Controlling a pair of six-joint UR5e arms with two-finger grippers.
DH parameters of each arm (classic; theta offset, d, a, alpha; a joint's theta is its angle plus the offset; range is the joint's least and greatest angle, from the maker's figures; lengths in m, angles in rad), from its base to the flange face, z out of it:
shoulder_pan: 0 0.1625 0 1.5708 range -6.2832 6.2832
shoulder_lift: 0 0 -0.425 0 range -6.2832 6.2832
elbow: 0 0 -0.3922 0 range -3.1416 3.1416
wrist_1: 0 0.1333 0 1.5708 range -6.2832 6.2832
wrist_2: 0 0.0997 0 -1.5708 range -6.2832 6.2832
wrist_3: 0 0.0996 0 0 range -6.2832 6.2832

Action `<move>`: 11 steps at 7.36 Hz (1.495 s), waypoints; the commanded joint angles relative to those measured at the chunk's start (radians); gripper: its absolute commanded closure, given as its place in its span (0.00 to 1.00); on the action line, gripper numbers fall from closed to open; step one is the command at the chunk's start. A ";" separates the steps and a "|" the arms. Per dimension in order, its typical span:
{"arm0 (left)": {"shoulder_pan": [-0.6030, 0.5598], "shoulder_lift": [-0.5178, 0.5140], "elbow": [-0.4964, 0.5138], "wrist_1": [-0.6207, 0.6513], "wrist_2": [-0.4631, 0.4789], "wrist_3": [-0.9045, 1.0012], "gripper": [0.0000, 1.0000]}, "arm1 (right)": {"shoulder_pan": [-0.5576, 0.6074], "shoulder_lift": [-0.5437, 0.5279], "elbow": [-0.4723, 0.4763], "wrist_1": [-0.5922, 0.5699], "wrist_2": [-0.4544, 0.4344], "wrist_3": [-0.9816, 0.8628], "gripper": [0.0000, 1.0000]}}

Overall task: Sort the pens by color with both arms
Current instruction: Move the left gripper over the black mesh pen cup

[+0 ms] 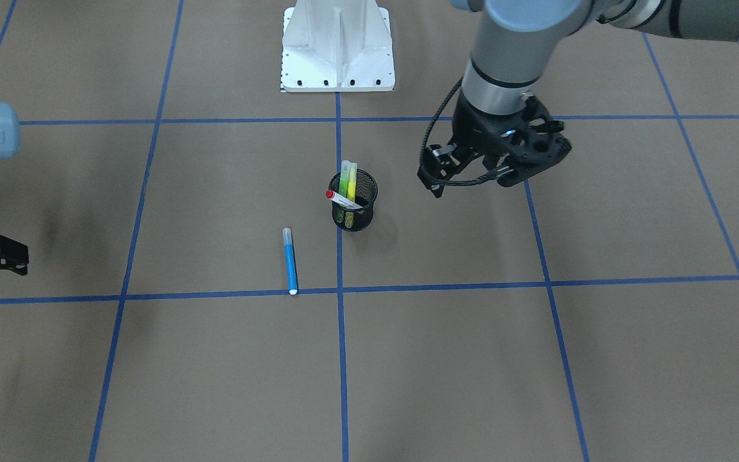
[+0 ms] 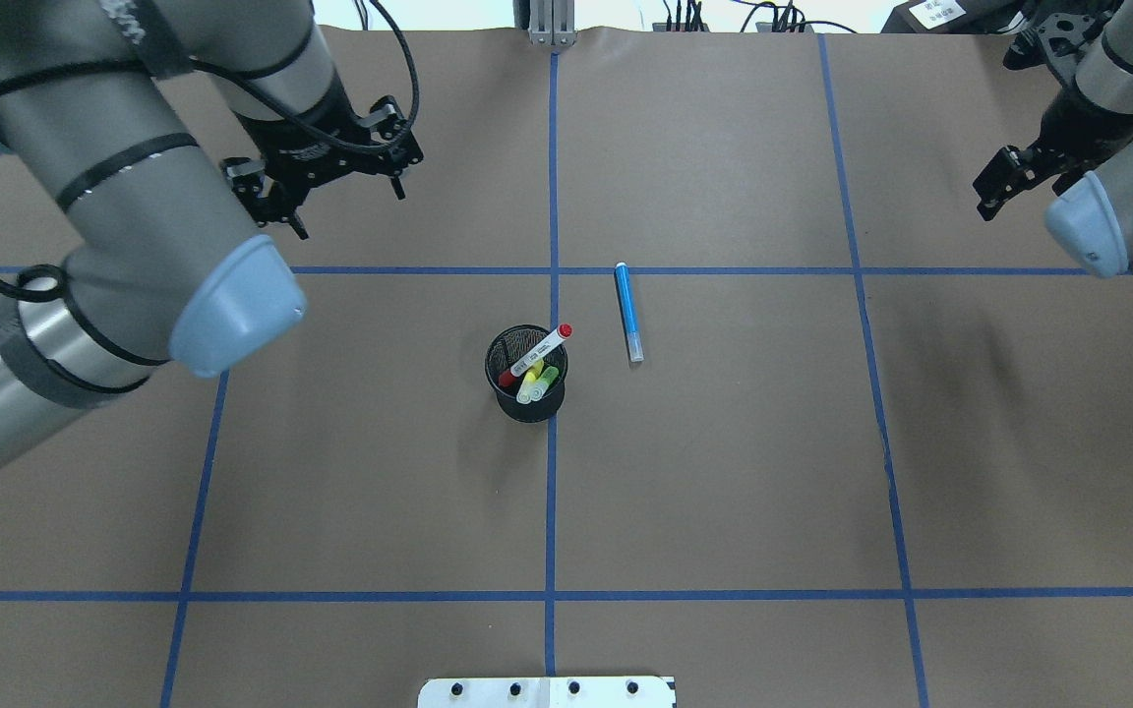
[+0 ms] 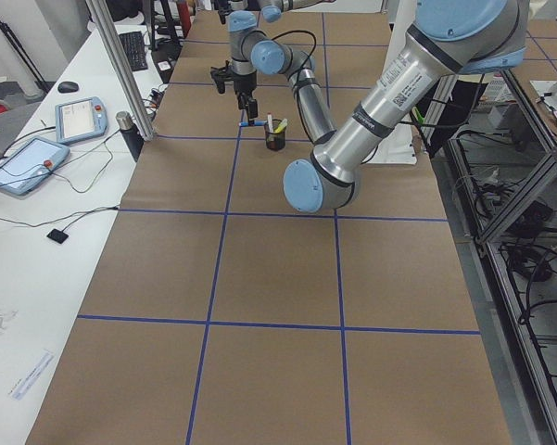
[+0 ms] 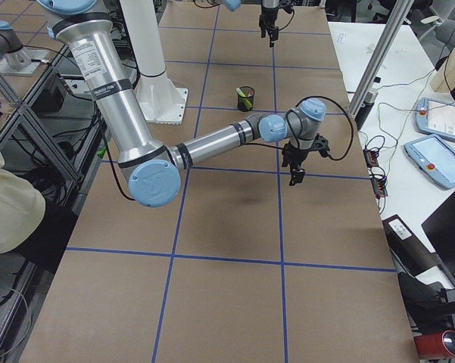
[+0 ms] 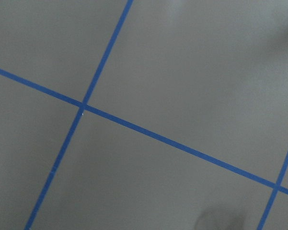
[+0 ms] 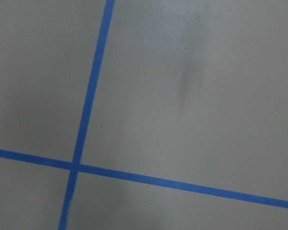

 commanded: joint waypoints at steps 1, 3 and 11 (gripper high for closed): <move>0.131 -0.199 0.199 -0.007 0.093 -0.183 0.00 | 0.046 -0.052 0.003 0.002 0.001 -0.130 0.01; 0.158 -0.327 0.401 -0.050 0.118 -0.218 0.01 | 0.050 -0.065 0.003 0.007 0.001 -0.160 0.01; 0.280 -0.411 0.637 -0.006 0.245 -0.161 0.23 | 0.055 -0.082 0.005 0.008 -0.002 -0.176 0.01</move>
